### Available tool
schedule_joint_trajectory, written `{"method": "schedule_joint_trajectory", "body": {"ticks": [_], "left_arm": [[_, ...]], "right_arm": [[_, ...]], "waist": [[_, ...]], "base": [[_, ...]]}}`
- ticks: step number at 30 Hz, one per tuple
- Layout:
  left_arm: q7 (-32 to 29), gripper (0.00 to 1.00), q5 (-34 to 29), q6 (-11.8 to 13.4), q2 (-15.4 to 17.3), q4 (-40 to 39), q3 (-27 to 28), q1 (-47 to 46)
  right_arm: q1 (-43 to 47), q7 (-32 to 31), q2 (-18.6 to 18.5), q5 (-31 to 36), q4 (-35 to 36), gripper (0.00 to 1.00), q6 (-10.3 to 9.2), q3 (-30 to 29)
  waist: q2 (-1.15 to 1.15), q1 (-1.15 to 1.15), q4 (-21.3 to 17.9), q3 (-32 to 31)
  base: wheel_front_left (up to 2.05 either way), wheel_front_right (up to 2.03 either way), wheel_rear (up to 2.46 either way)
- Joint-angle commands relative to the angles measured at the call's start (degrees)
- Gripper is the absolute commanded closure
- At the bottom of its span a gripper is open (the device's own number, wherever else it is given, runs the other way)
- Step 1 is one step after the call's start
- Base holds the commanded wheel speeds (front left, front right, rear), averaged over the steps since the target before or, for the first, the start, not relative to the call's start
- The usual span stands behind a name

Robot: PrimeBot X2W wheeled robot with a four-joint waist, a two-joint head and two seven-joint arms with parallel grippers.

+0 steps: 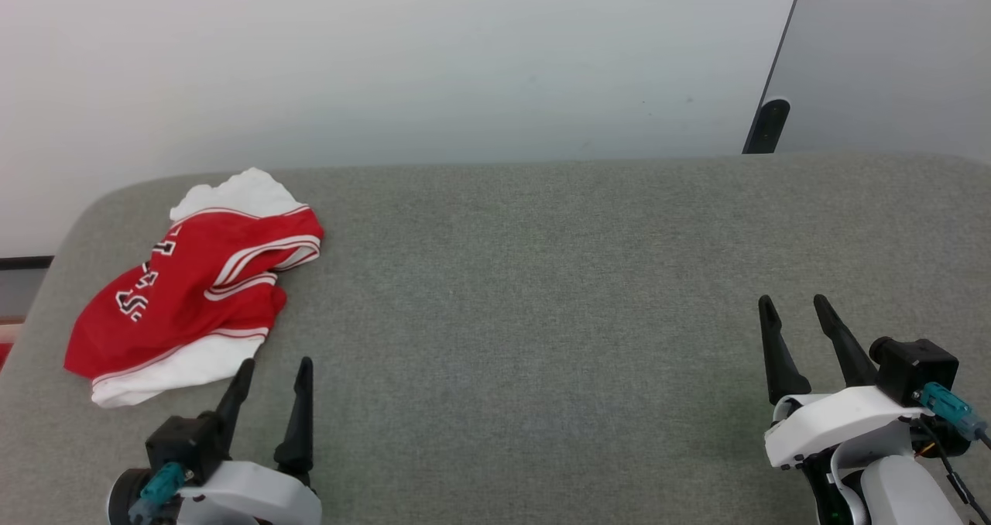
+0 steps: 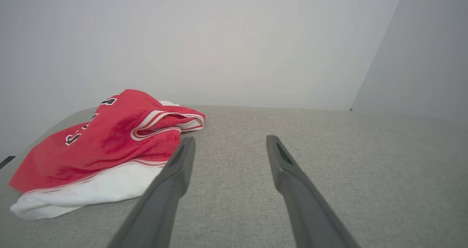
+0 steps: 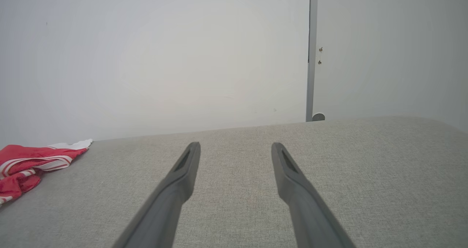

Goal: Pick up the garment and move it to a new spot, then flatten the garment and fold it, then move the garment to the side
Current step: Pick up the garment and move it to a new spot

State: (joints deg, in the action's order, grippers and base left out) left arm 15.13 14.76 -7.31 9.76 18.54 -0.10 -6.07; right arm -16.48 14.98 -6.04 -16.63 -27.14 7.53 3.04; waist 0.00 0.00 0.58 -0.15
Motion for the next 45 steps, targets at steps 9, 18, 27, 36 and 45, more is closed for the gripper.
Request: {"method": "schedule_joint_trajectory", "body": {"ticks": [9, 18, 27, 36, 45], "left_arm": [[0.03, 0.0, 0.53, 0.4, 0.13, 0.34, 1.37, -0.39], [0.03, 0.0, -1.29, 1.42, -0.48, 0.06, 2.69, -0.62], [0.03, 0.0, -1.56, 1.71, -1.12, 1.55, 3.68, -0.95], [0.03, 0.0, -0.6, 3.07, -2.25, -1.39, 8.13, 1.55], [0.03, 0.0, -0.47, 3.72, -4.19, -5.53, 12.2, 5.31]], "right_arm": [[-0.53, 0.28, 0.3, -1.11, -0.17, 0.0, -0.08, 0.73], [-1.95, 0.18, 0.0, -1.43, -0.62, 0.0, -0.07, 5.8], [-3.36, 0.18, -1.27, -2.91, -1.27, 0.0, -0.08, 9.0], [-8.03, 0.18, -0.79, -4.33, -4.47, 0.0, -0.08, 15.65], [-13.43, 0.18, -0.3, -7.78, -7.97, 0.0, -0.08, 22.67]], "waist": [[0.0, 0.0, 2.97, 0.11], [0.0, 0.0, 12.89, 0.04], [0.0, 0.0, 24.91, 0.27], [0.0, 0.0, 30.52, 3.31], [0.0, 0.0, 31.23, 4.72]], "base": [[0.0, 0.0, 0.0], [0.0, 0.0, 0.0], [0.0, 0.0, 0.0], [0.0, 0.0, 0.0], [-0.02, -0.02, -0.02]]}}
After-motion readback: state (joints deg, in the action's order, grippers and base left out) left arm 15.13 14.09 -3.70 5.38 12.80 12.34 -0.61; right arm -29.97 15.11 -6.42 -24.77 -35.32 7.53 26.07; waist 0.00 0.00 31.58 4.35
